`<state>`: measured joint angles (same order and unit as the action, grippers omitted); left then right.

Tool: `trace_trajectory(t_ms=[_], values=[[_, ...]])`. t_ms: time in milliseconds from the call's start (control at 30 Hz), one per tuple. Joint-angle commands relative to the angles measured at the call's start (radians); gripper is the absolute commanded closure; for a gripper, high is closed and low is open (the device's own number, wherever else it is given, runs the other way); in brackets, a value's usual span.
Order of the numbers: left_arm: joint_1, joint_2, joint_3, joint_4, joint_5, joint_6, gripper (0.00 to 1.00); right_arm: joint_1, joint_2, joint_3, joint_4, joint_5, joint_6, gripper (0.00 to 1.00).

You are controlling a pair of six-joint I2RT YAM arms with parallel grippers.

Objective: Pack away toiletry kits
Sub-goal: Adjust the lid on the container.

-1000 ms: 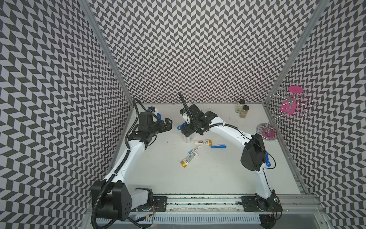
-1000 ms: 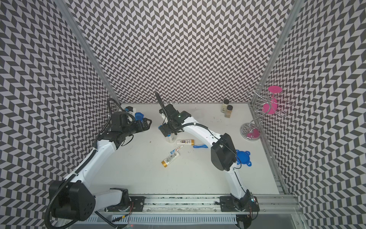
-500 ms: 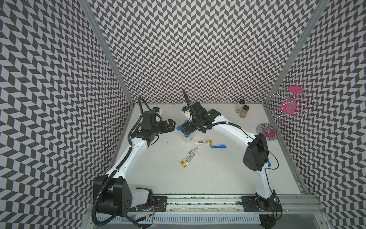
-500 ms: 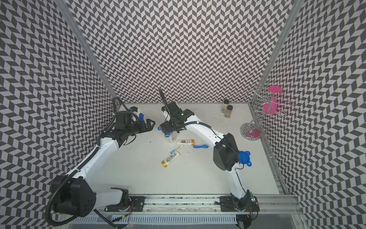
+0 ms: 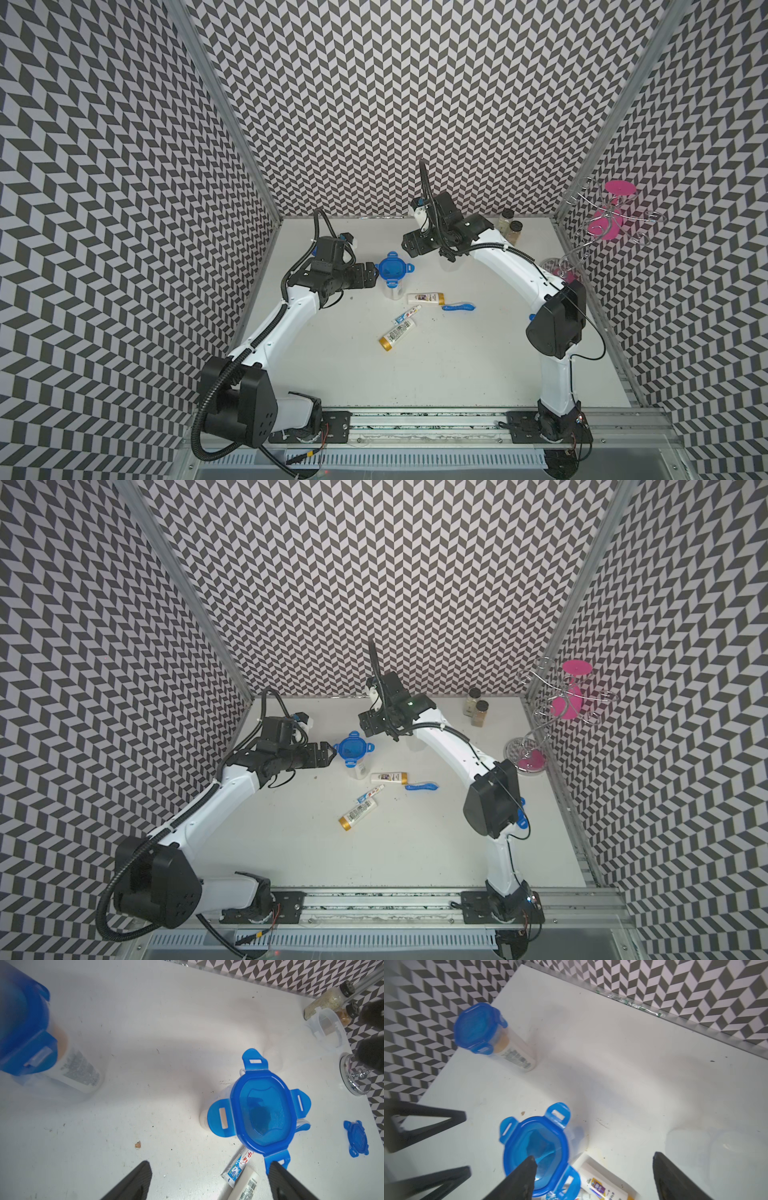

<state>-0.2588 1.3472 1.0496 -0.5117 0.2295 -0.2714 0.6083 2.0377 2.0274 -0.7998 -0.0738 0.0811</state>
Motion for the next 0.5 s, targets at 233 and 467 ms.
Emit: trace_trajectory(t_ms=[233, 467], values=[[-0.020, 0.047, 0.022, -0.044, -0.028, 0.008, 0.10, -0.003, 0.118, 0.058, 0.033, 0.054, -0.060, 0.24], [-0.022, 0.077, 0.040, -0.049, -0.063, 0.015, 0.10, -0.002, 0.152, 0.051, 0.018, 0.036, -0.078, 0.25]])
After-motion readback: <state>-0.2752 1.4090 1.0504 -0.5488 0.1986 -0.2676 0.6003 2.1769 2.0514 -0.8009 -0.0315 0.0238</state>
